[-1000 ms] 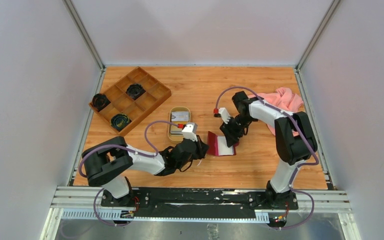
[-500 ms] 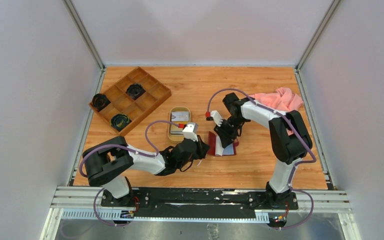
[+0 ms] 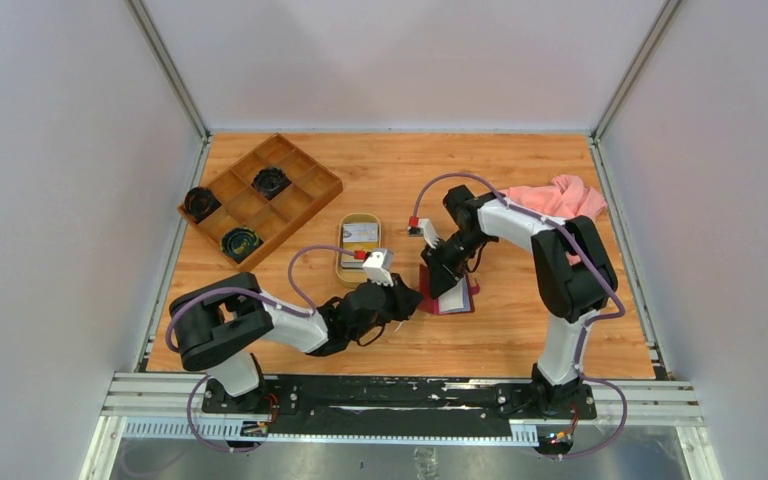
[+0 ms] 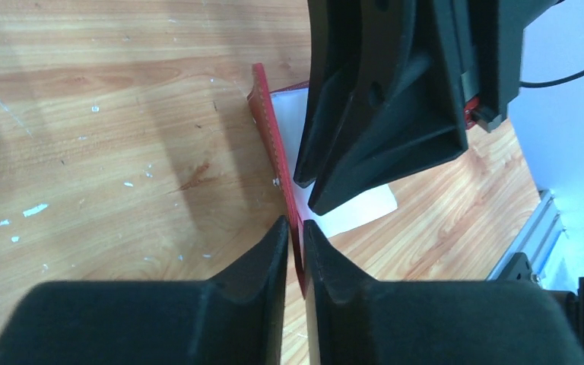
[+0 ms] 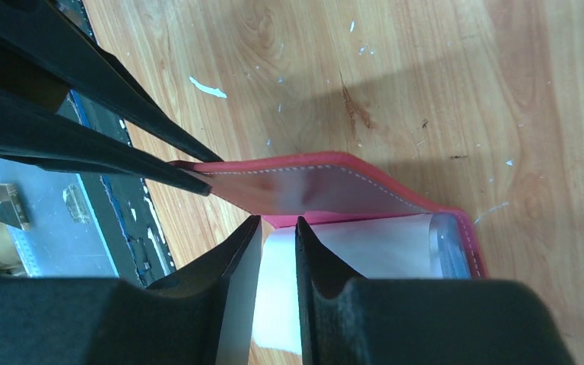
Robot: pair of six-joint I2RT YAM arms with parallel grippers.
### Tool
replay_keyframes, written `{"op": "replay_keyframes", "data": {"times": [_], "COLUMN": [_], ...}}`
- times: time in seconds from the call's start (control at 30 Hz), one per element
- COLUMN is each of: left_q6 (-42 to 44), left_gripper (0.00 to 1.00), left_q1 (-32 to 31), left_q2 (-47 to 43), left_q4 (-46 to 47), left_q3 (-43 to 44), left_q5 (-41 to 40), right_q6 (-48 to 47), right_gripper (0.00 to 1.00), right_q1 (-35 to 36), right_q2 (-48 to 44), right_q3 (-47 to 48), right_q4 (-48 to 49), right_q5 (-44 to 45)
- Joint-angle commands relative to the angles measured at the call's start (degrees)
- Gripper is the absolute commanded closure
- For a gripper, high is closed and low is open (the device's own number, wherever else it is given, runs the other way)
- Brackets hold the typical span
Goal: Put the credit cards into the card holder
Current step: Open the card holder at the center of the board.
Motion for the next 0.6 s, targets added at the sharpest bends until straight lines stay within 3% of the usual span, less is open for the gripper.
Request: {"op": "replay_keyframes", "data": {"times": [0.0, 0.2, 0.3, 0.4, 0.57], "left_q6": [-0.17, 0.57, 0.94, 1.23, 1.23], "left_gripper": [0.78, 0.74, 0.77, 0.82, 0.87], "left_q1": [-0.57, -0.57, -0.59, -0.57, -0.57], "left_q2": [-0.40, -0.69, -0.51, -0.10, 0.56], "left_q4": [6.13, 7.75, 6.97, 6.32, 6.30], "left_q3": [-2.66, -3.59, -3.29, -3.06, -2.88], "left_q5": [-0.55, -0.35, -0.43, -0.51, -0.27], "right_q6": [2.12, -0.38, -4.33, -4.21, -0.98], "right_gripper": [0.73, 0.72, 0.71, 0.60, 0.56], "right_q1": [-0.03, -0.50, -1.38, -2.81, -5.28], "right_q2": [2.03, -1.19, -6.82, -11.93, -10.47], "right_q3": [0.80, 0.93, -0.25, -2.17, -2.39], "right_q4": [-0.35, -1.40, -2.22, -0.50, 1.45], "right_q5": [-1.69, -1.03, 0.06, 2.27, 12.23]}}
